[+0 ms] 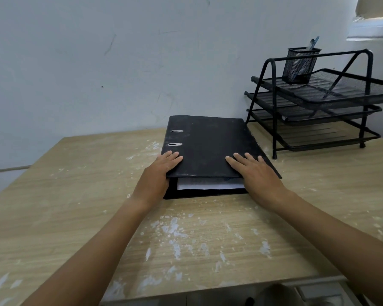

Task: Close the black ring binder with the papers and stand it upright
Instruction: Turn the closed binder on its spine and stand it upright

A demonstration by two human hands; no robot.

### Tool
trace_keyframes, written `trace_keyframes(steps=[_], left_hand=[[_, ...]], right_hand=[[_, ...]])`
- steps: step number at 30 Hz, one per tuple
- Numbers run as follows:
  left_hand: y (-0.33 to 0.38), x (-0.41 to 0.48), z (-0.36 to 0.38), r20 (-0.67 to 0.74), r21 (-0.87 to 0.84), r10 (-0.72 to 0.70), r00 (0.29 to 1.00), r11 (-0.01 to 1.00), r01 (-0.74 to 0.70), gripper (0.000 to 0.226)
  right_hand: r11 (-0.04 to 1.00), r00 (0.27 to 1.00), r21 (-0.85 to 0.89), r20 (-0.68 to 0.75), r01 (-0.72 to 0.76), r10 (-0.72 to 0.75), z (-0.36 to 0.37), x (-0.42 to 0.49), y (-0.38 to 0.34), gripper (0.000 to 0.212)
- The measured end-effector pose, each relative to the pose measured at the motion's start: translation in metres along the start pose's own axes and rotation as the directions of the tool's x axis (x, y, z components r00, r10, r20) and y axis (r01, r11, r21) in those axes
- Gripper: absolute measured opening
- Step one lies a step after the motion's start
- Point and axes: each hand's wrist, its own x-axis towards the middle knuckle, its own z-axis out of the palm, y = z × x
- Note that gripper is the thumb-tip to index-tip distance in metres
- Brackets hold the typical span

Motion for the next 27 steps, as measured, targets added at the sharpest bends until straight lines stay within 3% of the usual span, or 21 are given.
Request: trace_keyframes(steps=[18, 25, 27], left_hand=[[0.007, 0.004, 0.007, 0.019, 0.099, 0.028, 0.999, 0.995, -0.03, 0.07], [0.009, 0.005, 0.01, 0.035, 0.116, 0.025, 0.999, 0.993, -0.029, 0.07], [0.009, 0.006, 0.008, 0.053, 0.098, 0.017, 0.998, 0.995, -0.022, 0.068]], right_hand=[[0.989, 0.994, 0.147, 0.113, -0.03, 0.013, 0.024, 0.004, 0.012, 0.09], [0.991, 0.985, 0.132, 0.171, 0.002, -0.025, 0.02, 0.004, 0.017, 0.07], [0.991, 0.983, 0.136, 0.179, 0.012, -0.036, 0.016, 0.003, 0.017, 0.073]])
